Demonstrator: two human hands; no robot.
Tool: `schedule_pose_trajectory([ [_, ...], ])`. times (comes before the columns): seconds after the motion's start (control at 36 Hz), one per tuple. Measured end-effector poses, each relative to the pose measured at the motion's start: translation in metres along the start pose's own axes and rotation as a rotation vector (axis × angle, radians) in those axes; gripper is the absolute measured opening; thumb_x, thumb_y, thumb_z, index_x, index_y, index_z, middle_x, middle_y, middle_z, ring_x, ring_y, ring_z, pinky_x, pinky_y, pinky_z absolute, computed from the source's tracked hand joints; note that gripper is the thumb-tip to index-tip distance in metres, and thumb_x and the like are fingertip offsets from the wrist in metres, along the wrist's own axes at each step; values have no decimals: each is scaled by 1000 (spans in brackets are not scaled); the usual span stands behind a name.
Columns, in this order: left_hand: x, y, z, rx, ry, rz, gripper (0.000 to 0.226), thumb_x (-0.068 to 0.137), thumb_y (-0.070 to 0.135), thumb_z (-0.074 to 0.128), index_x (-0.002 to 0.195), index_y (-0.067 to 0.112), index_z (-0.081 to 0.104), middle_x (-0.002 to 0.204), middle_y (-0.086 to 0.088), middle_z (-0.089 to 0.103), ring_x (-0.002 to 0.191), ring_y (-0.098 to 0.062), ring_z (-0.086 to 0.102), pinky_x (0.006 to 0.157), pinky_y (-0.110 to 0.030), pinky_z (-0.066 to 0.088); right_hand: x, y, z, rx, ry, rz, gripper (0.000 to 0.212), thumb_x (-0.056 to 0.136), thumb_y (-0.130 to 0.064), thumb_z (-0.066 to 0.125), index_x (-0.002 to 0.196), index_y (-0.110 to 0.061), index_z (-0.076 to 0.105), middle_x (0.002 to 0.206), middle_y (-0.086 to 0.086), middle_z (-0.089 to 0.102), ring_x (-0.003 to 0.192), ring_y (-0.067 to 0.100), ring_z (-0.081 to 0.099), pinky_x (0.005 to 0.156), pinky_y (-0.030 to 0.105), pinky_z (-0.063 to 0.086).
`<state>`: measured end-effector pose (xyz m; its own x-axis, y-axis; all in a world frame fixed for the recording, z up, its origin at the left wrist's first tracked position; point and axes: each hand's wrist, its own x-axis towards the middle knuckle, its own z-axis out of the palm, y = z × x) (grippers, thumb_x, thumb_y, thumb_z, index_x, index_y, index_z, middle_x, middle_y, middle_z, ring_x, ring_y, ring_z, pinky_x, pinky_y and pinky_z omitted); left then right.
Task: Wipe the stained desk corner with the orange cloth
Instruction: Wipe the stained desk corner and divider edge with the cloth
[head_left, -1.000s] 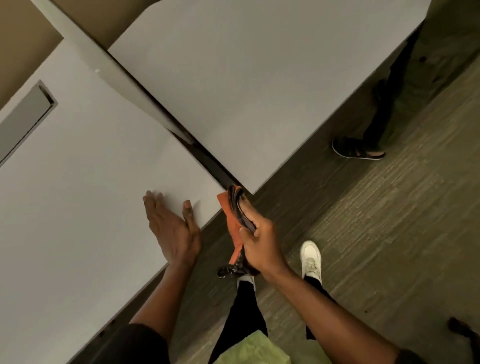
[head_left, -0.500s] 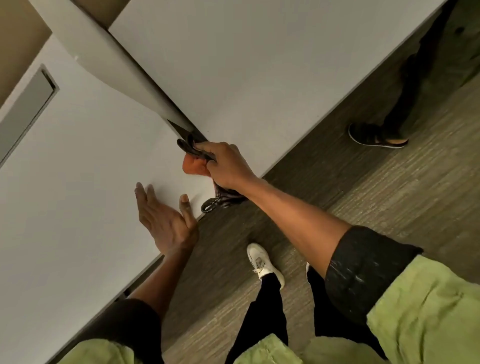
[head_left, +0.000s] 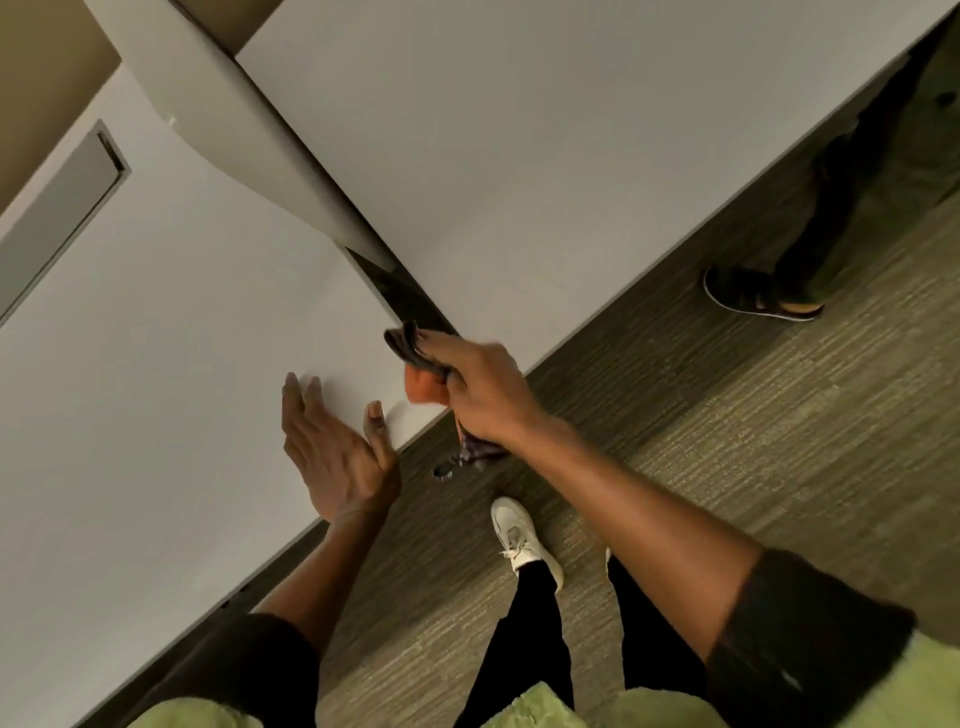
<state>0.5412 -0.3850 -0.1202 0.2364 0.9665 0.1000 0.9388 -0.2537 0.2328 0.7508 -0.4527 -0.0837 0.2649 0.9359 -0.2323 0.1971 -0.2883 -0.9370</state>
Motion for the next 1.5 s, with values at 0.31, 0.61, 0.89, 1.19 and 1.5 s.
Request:
schedule_pose_trajectory([
  [0.31,0,-1,0,9,-10,13,84,106,75,24,164,14,27,179,-10,19,167,-33,21,132,-58,24,58,-12,-7,15,-46,48,52,97,3,49,139,-25,64,129,9,72,125,25,65,112,43,51],
  [0.61,-1,2,-3,-17,-7,30,83,107,73,25,164,12,28,178,-12,22,167,-35,23,131,-60,27,-81,48,4,202,26,122,73,87,14,51,147,-27,55,133,-8,69,120,-1,65,101,11,49],
  [0.89,1,-1,-3,-19,-12,44,83,107,74,25,164,14,28,178,-10,23,167,-32,22,132,-59,25,-25,38,-18,394,474,261,55,99,0,57,146,-29,57,138,-14,65,112,-7,65,97,15,52],
  [1.19,0,2,-5,-5,-3,55,80,109,67,27,164,9,31,178,-14,24,168,-32,22,133,-54,23,4,-7,19,91,151,-17,67,94,11,54,150,-25,52,151,-1,58,138,16,54,116,26,44],
  [1.5,1,3,-4,50,-11,43,75,109,64,26,162,12,35,178,-11,24,167,-31,21,134,-48,20,-4,-3,16,87,113,55,65,95,7,55,148,-32,55,149,-10,58,129,15,62,107,27,53],
])
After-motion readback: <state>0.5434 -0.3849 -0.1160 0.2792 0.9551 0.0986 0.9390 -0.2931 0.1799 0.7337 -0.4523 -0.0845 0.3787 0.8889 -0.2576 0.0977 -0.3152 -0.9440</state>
